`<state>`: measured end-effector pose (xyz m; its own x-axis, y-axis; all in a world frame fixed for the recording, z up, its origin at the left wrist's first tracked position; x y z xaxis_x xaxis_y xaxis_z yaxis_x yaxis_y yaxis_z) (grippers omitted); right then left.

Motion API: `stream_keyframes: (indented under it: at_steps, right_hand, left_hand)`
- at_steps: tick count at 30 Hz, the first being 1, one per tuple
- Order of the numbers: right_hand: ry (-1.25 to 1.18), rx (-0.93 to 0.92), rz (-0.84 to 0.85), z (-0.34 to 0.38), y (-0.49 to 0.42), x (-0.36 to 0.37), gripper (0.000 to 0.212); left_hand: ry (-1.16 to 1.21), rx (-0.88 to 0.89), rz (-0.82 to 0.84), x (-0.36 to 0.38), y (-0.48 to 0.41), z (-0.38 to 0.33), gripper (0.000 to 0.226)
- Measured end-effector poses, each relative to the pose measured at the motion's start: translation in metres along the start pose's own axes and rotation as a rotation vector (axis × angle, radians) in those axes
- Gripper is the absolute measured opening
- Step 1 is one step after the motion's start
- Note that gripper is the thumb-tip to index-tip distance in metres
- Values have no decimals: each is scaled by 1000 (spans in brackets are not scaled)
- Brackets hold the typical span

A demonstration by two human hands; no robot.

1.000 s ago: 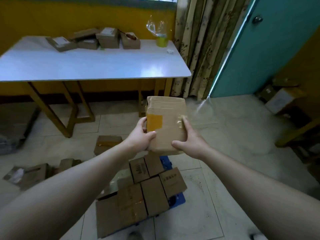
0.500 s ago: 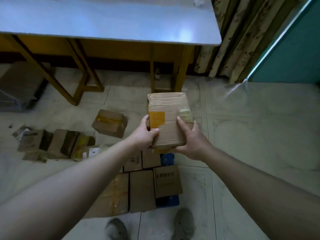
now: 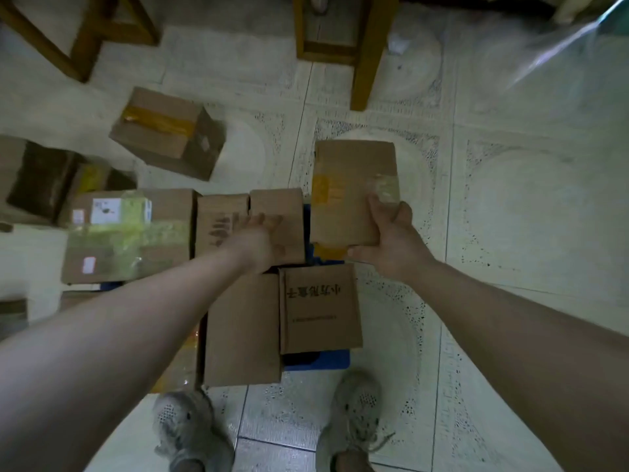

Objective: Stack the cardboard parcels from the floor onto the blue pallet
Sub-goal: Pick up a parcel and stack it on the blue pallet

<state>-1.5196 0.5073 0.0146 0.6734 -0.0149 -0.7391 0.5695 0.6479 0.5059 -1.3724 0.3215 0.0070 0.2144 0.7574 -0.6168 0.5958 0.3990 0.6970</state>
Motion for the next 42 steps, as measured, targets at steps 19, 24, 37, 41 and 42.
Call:
stream_keyframes:
  at_steps: [19,24,37,41,42]
  right_hand:
    - [-56,36,141,-39,-83,107,103]
    - [-40,68,124,-37,-81,117,71]
    - [37,120,107,-37,-79,126,67]
    - [78,139,108,-36,-81,126,64]
    - [90,147,124,-36,-82,125,65]
  left_hand:
    - [-275,-72,74,66,-60,83,70]
    - [-266,-63,57,68,-59,93,71]
    - [-192,-31,34,74,-66,101,72]
    - [-200,-21,30,73,-67,101,72]
    - [-204,-17,30,73,-67,101,72]
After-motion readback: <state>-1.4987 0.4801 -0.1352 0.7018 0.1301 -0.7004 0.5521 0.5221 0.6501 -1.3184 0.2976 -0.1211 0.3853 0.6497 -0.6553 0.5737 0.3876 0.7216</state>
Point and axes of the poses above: each hand's wrist, its own y-axis away from the middle knuckle, its own x-axis out of the palm, z = x × y, the point moved 6 cm from there along -y, towards the middle knuckle, and after that the axes turned 13 degrees about y, right-handed, at the moved point
